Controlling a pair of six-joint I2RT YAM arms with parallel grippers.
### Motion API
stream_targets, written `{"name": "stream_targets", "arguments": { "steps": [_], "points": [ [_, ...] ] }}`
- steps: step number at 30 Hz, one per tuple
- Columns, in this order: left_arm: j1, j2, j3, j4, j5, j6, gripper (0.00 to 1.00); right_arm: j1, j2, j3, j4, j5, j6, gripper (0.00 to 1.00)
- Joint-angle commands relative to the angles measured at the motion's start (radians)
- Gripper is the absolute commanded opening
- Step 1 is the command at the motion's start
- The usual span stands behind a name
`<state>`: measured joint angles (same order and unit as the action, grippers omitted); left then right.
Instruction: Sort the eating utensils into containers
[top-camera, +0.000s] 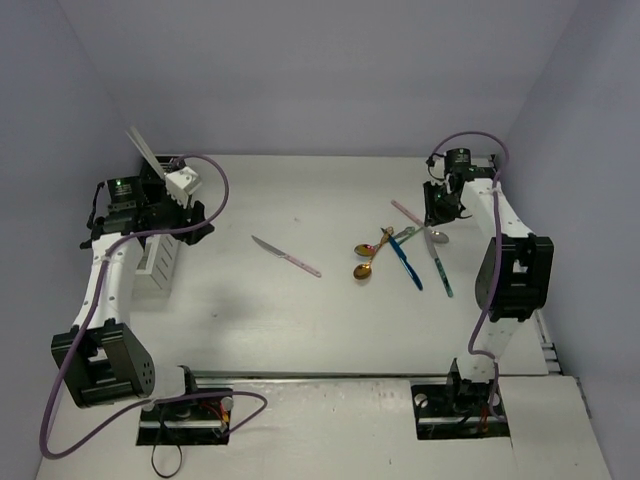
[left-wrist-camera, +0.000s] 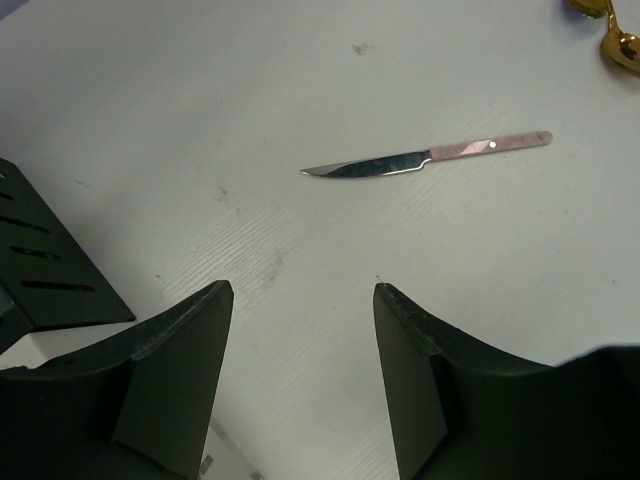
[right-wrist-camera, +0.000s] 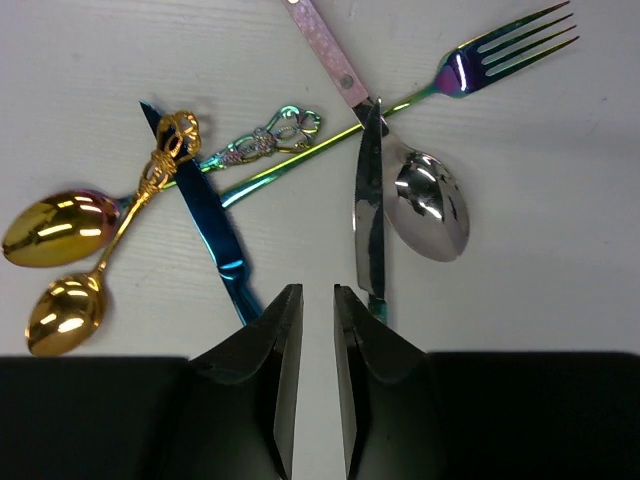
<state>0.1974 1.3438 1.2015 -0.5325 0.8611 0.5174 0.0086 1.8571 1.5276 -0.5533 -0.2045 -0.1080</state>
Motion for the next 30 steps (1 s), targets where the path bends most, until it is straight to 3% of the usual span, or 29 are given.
{"name": "stream_targets", "arguments": {
  "steps": [1,8,14,19,30],
  "points": [
    [0.002,-0.049,-0.011,0.089,0.015,-0.015,0.56,0.031,0.037,0.093,0.02,0.012,0.246,0.16],
    [0.002,-0.046,-0.05,0.14,0.022,-0.056,0.56,0.076,0.122,0.149,0.025,0.105,0.403,0.18],
    [0.004,-0.048,-0.065,0.158,0.015,-0.069,0.57,0.082,0.204,0.176,0.023,0.173,0.416,0.2],
    [0.003,-0.047,-0.096,0.206,0.015,-0.091,0.58,0.08,0.27,0.2,0.022,0.178,0.414,0.29],
    [0.004,-0.028,-0.123,0.269,0.019,-0.142,0.6,0.066,0.325,0.226,0.02,0.175,0.421,0.28]
  ]
}}
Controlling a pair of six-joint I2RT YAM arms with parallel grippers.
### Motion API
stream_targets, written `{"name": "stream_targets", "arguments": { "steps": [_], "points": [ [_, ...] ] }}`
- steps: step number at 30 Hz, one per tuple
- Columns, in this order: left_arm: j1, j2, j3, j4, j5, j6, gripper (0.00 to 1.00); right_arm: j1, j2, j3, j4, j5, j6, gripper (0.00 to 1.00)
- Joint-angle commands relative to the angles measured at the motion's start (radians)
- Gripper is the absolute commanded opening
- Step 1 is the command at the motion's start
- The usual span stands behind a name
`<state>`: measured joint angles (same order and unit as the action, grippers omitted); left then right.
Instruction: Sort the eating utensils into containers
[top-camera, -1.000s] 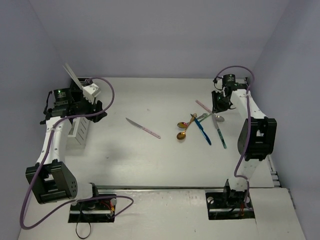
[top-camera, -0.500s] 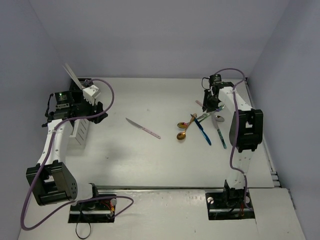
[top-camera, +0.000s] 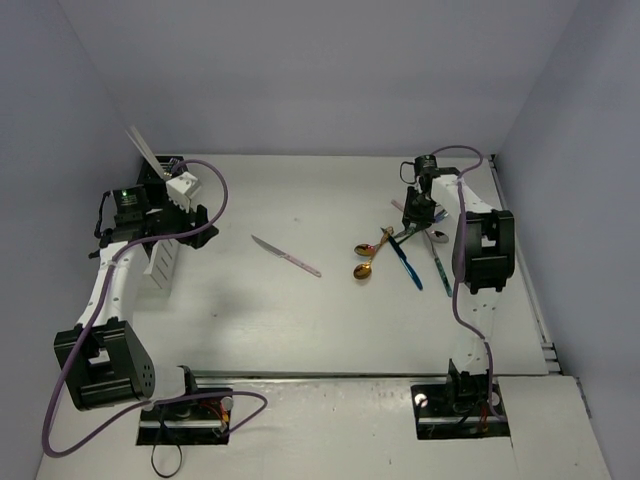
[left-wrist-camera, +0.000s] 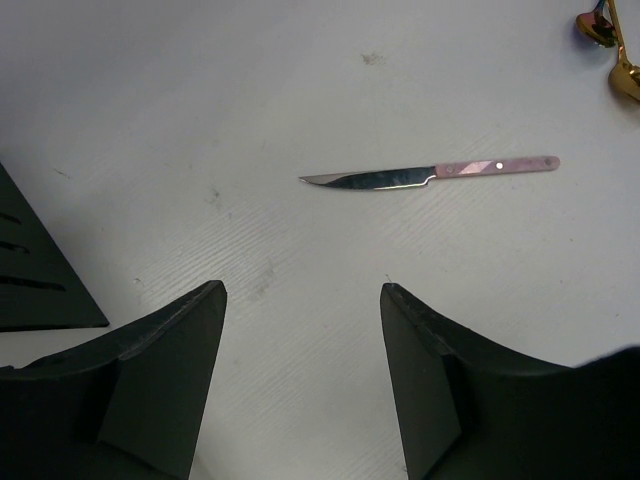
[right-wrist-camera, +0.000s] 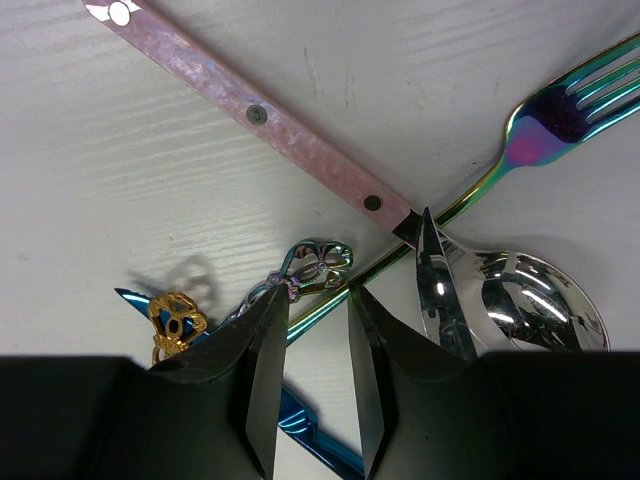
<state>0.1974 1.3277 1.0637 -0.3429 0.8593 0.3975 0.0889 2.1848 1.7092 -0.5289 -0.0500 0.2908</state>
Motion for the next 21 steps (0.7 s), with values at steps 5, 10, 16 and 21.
{"name": "stream_targets", "arguments": {
  "steps": [5,10,16,21],
  "points": [
    [0.002,-0.003,0.015,0.086,0.022,-0.022,0.6,-0.04,0.016,0.045,-0.004,0.007,0.023,0.25],
    [0.002,0.003,0.01,0.096,0.025,-0.025,0.6,-0.065,0.029,0.054,-0.003,0.006,0.029,0.25],
    [0.004,0.022,-0.003,0.105,0.026,-0.032,0.6,-0.084,0.037,0.057,-0.003,-0.008,0.031,0.24],
    [0.004,0.023,-0.001,0.107,0.024,-0.035,0.6,-0.084,0.052,0.057,-0.005,0.008,0.037,0.24]
  ]
}}
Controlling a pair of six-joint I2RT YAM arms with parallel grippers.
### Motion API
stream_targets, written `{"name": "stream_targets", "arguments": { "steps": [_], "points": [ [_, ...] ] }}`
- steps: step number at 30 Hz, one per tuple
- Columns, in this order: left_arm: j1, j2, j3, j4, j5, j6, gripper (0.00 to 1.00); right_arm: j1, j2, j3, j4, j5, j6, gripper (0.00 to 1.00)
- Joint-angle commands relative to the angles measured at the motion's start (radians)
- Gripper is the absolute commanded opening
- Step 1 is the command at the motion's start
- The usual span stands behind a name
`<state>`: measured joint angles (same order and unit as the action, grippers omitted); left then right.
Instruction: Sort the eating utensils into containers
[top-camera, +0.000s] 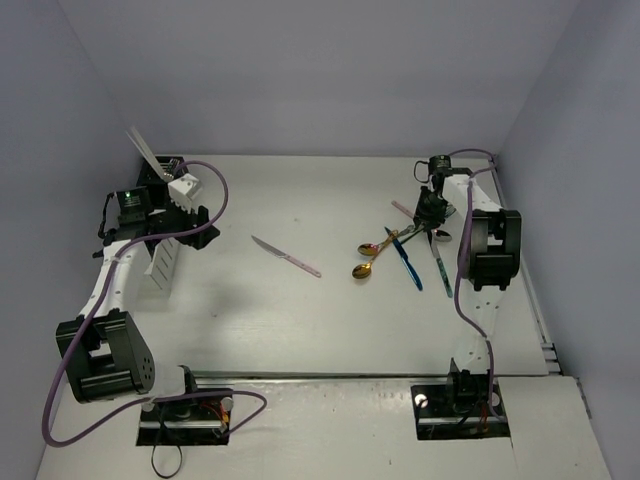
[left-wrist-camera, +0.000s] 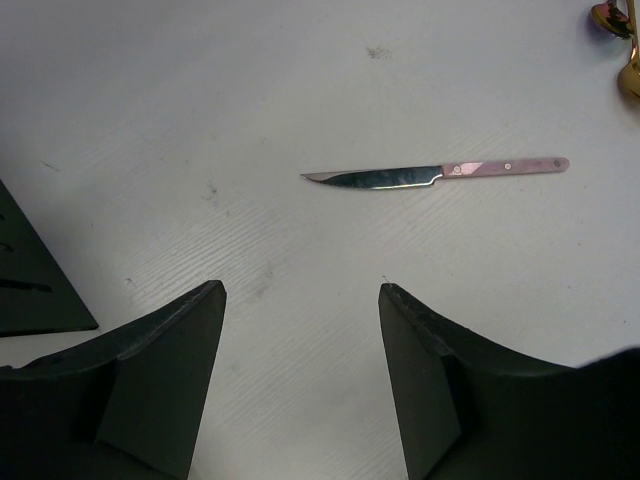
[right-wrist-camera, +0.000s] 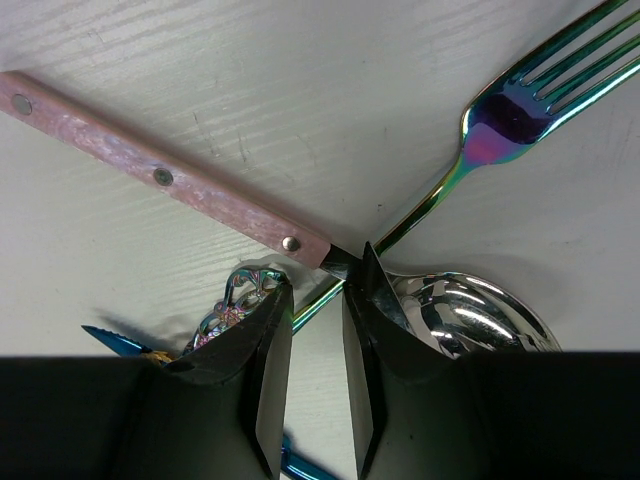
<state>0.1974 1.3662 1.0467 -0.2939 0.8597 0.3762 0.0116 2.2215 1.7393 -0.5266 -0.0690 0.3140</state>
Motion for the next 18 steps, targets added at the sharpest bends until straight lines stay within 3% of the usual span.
{"name": "stream_targets", "arguments": {
  "steps": [1,7,15,18],
  "points": [
    [0.005,-0.015,0.016,0.058,0.024,-0.014,0.6,-0.007,0.02,0.026,-0.007,0.034,0.017,0.24],
    [0.004,-0.013,0.012,0.056,0.021,-0.013,0.6,-0.048,0.036,-0.004,-0.009,0.053,0.055,0.25],
    [0.004,-0.013,0.014,0.051,0.014,-0.011,0.6,-0.04,0.034,-0.035,-0.013,0.036,0.051,0.19],
    [0.004,-0.012,0.02,0.046,0.01,-0.011,0.6,-0.031,0.035,-0.045,-0.012,0.028,0.04,0.12]
  ]
}}
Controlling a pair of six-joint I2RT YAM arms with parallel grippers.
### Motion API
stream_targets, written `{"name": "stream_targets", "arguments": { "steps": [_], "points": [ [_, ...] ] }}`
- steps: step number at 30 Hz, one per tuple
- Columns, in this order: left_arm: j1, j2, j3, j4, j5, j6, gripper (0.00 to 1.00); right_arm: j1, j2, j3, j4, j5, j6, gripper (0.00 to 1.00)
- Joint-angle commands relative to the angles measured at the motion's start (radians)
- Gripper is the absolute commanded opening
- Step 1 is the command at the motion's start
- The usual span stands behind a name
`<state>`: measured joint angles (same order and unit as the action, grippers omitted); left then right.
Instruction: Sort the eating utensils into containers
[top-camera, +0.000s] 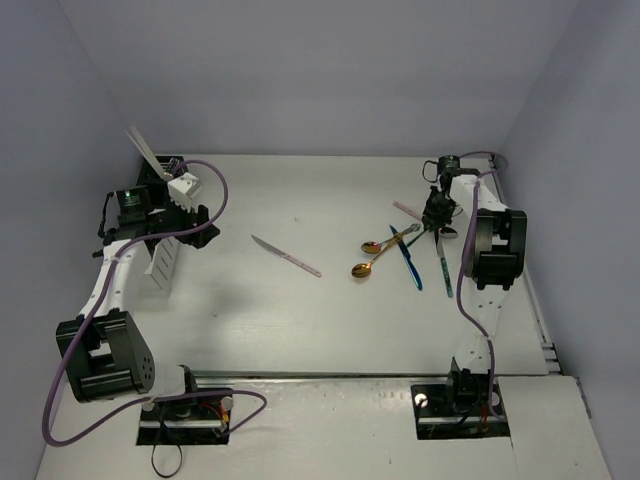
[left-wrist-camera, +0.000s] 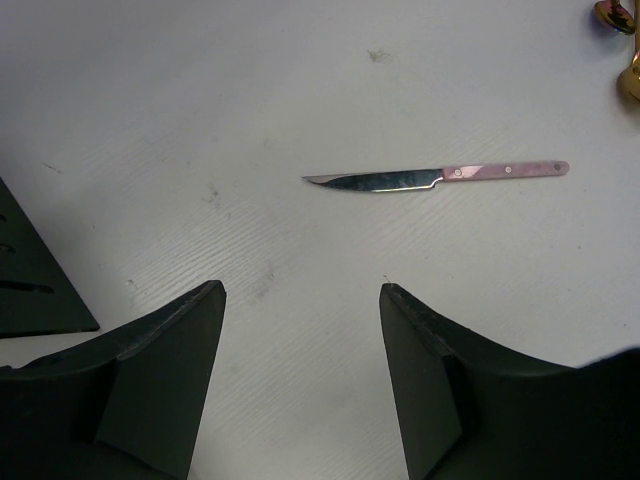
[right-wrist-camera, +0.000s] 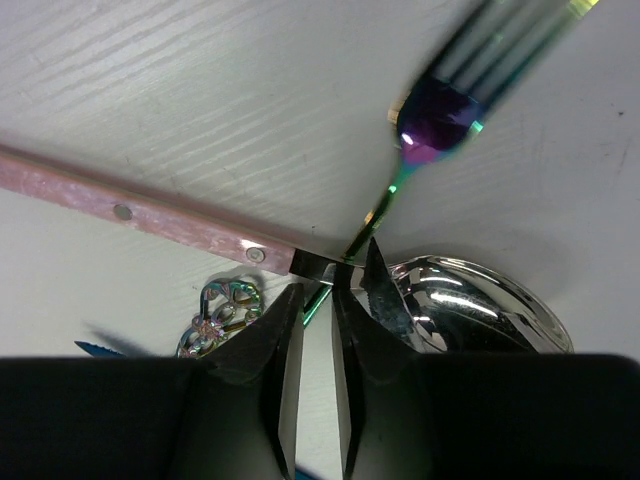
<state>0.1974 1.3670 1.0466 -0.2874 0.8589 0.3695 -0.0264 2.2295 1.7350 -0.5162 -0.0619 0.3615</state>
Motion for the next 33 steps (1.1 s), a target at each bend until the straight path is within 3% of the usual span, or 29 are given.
{"name": "stream_targets", "arguments": {
  "steps": [1,6,24,33],
  "points": [
    [0.004,-0.013,0.023,0.038,0.011,-0.003,0.6,0.011,0.028,-0.042,-0.023,0.017,-0.014,0.08],
    [0.005,-0.018,0.03,0.028,0.006,0.002,0.6,0.053,0.018,-0.057,-0.022,0.008,-0.028,0.0],
    [0.013,-0.048,0.032,-0.001,0.009,0.005,0.61,0.334,-0.223,-0.031,-0.019,-0.049,-0.115,0.0],
    [0.014,-0.067,0.028,-0.006,0.015,0.006,0.61,0.396,-0.295,-0.032,-0.024,-0.086,-0.185,0.0]
  ]
}}
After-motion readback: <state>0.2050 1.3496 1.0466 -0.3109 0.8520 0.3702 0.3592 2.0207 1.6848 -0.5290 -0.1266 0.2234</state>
